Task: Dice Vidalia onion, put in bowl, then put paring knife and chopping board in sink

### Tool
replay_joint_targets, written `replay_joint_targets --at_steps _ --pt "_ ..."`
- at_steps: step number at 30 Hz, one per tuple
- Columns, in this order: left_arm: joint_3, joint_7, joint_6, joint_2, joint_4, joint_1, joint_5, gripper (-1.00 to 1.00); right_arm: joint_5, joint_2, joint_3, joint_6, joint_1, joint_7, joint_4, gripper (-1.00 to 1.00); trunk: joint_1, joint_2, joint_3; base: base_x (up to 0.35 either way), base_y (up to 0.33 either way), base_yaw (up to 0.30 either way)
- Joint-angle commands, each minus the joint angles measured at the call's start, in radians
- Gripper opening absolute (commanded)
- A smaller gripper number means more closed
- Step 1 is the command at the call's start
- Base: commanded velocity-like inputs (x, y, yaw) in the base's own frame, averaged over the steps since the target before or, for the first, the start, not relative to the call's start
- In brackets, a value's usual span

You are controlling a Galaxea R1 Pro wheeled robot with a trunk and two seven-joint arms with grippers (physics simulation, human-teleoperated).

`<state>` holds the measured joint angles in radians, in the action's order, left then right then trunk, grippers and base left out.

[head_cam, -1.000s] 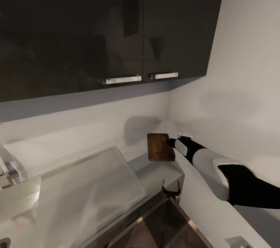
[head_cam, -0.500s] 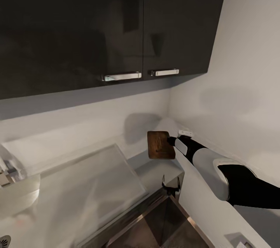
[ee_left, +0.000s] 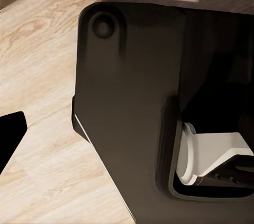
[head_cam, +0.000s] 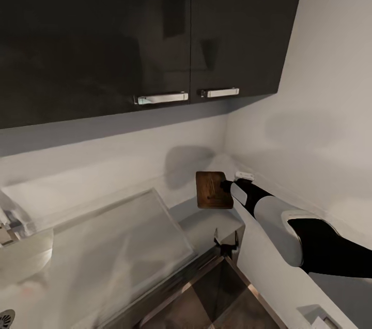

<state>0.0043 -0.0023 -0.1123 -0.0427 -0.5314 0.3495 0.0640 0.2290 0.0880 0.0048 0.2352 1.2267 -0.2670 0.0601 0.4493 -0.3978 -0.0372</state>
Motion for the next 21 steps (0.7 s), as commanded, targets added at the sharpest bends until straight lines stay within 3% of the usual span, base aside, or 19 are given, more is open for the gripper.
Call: replay_joint_targets --at_steps 1,5,8,10,13,21 --pt "0.0 -0.001 -0.001 0.0 -0.002 0.0 0.007 1.0 0.004 0.003 0.001 0.008 0.001 -0.006 0.004 1.0 0.001 -0.002 -0.002 0.0 0.0 0.007" --pt "0.0 -0.001 -0.001 0.0 -0.001 0.0 0.007 1.0 0.004 0.008 0.001 0.048 0.001 -0.049 0.066 1.0 0.001 -0.002 -0.003 0.0 0.0 0.002" --pt "0.0 0.0 -0.001 0.0 0.001 0.0 0.006 1.0 0.005 0.021 0.001 0.155 0.001 -0.13 0.16 1.0 0.001 -0.002 -0.003 0.0 0.0 0.0" --pt "0.0 0.0 -0.001 0.001 0.002 0.0 0.006 1.0 0.005 0.049 0.001 0.236 0.001 -0.193 0.237 1.0 0.001 -0.002 -0.003 0.0 0.0 0.0" --pt "-0.001 0.002 -0.001 0.0 0.001 0.0 0.005 1.0 0.008 0.073 0.0 0.287 0.003 -0.26 0.319 1.0 0.001 -0.002 -0.003 0.0 0.0 0.0" --pt "-0.001 0.001 -0.001 0.0 0.001 0.0 0.004 1.0 0.012 0.087 -0.001 0.406 0.011 -0.322 0.371 1.0 0.001 -0.002 -0.003 0.0 0.0 0.0"
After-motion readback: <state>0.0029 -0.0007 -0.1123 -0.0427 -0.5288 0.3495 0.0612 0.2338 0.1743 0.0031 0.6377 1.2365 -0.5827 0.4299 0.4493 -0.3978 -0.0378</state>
